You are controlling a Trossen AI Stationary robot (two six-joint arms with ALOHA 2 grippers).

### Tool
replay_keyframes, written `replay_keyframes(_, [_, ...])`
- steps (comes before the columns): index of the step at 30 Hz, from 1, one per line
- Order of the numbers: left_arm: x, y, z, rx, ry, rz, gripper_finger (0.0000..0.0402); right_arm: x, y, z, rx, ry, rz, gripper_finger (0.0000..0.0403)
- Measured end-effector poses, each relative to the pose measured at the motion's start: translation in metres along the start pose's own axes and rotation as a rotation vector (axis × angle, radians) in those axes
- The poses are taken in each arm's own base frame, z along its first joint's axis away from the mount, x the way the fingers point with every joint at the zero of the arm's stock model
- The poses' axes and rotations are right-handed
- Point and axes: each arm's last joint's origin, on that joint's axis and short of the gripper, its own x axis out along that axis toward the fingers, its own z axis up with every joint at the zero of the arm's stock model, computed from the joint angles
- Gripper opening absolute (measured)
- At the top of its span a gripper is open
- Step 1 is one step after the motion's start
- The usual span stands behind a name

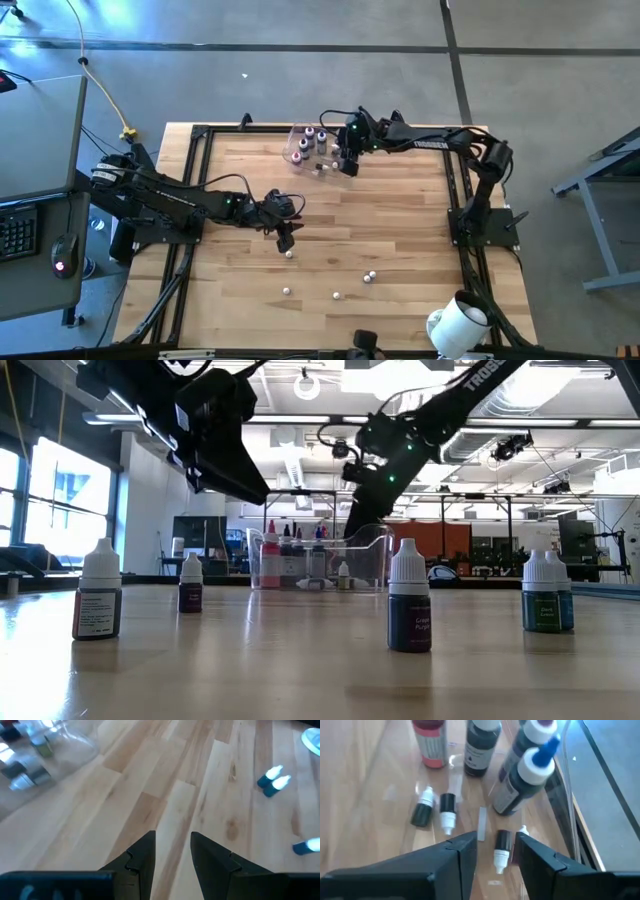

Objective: Pick & Place food coloring
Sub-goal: Put the purple food coloring into the transparent bin

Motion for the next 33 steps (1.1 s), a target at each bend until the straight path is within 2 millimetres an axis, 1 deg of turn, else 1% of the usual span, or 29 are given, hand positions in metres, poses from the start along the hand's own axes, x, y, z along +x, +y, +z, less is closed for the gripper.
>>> replay_keyframes(4, [0.0, -0.002, -0.002, -0.02, 0.04, -0.065, 0.0121, -0.01, 0.012, 0.019, -0.027, 0.074, -0.014, 0.013])
replay_keyframes(9, [-0.001, -0.004, -0.005, -0.012, 0.11, -0.16, 0.0121, -0.03, 0.037, 0.051, -0.094, 0.124, -0.028, 0.0129])
replay_keyframes(13, [-0.002, -0.003, -0.015, 0.024, 0.248, -0.237, 0.0121, -0.048, 0.059, 0.075, -0.151, 0.127, -0.031, 0.013])
replay_keyframes(17, [-0.004, -0.001, -0.023, 0.029, 0.364, -0.264, 0.0121, -0.064, 0.077, 0.091, -0.201, 0.124, -0.04, 0.0129])
replay_keyframes(19, [-0.005, 0.0, -0.025, 0.031, 0.377, -0.247, 0.0121, -0.068, 0.085, 0.096, -0.217, 0.108, -0.04, 0.013])
replay_keyframes(22, [-0.004, 0.001, -0.024, 0.034, 0.366, -0.224, 0.0121, -0.069, 0.093, 0.098, -0.234, 0.101, -0.035, 0.013])
replay_keyframes(27, [0.001, 0.0, -0.028, 0.022, 0.389, -0.217, 0.0121, -0.069, 0.1, 0.092, -0.249, 0.154, -0.014, 0.0129])
replay_keyframes(30, [0.009, -0.006, -0.035, 0.029, 0.415, -0.245, 0.0121, -0.07, 0.102, 0.088, -0.252, 0.194, -0.004, 0.013])
replay_keyframes(33, [0.015, -0.016, -0.045, 0.074, 0.451, -0.283, 0.0121, -0.07, 0.102, 0.086, -0.201, 0.214, -0.006, 0.013])
